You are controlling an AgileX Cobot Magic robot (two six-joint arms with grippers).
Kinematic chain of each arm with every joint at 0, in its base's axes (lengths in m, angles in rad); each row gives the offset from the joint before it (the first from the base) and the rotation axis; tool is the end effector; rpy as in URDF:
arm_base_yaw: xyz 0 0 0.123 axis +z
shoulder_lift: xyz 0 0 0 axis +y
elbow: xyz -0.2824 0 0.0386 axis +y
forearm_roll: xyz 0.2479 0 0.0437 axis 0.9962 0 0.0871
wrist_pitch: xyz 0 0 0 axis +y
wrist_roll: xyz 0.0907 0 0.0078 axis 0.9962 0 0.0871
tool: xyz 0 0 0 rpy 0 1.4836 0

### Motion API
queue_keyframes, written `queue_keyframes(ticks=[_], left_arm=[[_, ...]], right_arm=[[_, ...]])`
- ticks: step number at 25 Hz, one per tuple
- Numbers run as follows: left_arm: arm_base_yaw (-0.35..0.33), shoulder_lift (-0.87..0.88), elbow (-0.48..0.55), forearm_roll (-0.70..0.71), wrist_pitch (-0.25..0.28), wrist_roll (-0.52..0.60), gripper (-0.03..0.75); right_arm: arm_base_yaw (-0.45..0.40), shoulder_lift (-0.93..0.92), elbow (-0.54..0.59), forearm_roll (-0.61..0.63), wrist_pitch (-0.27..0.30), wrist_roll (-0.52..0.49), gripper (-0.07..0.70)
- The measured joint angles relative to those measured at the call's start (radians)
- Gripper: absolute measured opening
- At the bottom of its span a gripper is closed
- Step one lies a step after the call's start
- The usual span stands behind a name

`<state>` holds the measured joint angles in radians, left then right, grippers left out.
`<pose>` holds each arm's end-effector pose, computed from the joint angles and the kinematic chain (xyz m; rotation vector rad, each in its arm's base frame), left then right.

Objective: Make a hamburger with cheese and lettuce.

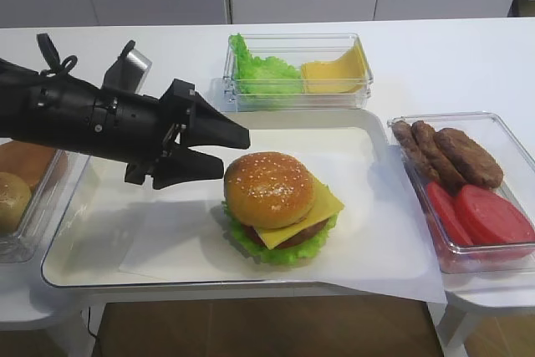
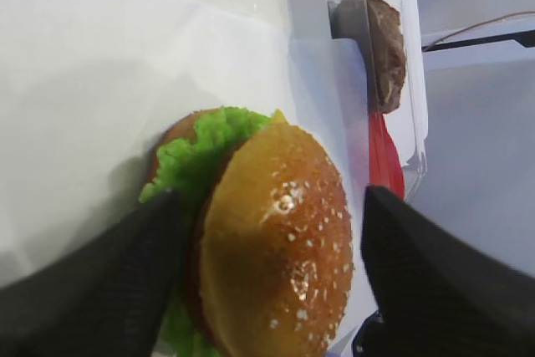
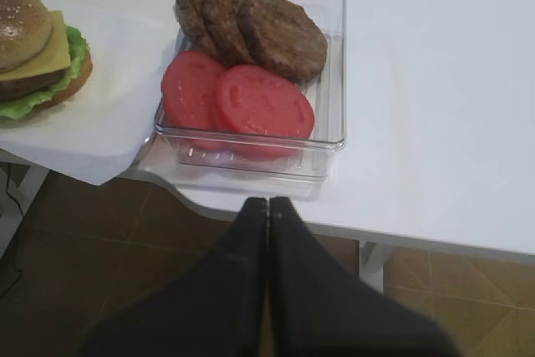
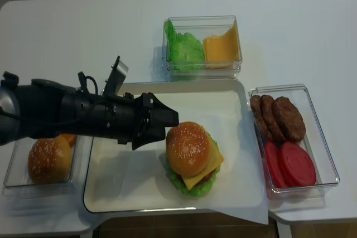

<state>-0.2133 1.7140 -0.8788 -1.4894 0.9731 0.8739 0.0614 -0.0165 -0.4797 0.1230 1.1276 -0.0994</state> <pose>0.2876 -0.1391 0.2033 0.0519 2.4725 -1.5177 -0.0089 0.0096 0.2667 -0.1799 2.1032 0.1262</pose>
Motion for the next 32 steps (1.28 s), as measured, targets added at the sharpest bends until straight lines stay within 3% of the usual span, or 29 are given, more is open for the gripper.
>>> queue_keyframes(ticks=[7,23,32], left_arm=[[0.000,0.000,0.000,0.000,-0.014,0.000,0.501],[0.000,0.000,0.000,0.019,-0.116,0.025,0.490],[0.000,-0.004,-0.018,0.054,-0.124,0.025,0.488]], right_arm=[[0.000,0.000,0.000,0.000,0.000,0.000,-0.004],[0.000,0.000,0.000,0.000,0.000,0.000,-0.004],[0.000,0.000,0.000,0.000,0.000,0.000,-0.004]])
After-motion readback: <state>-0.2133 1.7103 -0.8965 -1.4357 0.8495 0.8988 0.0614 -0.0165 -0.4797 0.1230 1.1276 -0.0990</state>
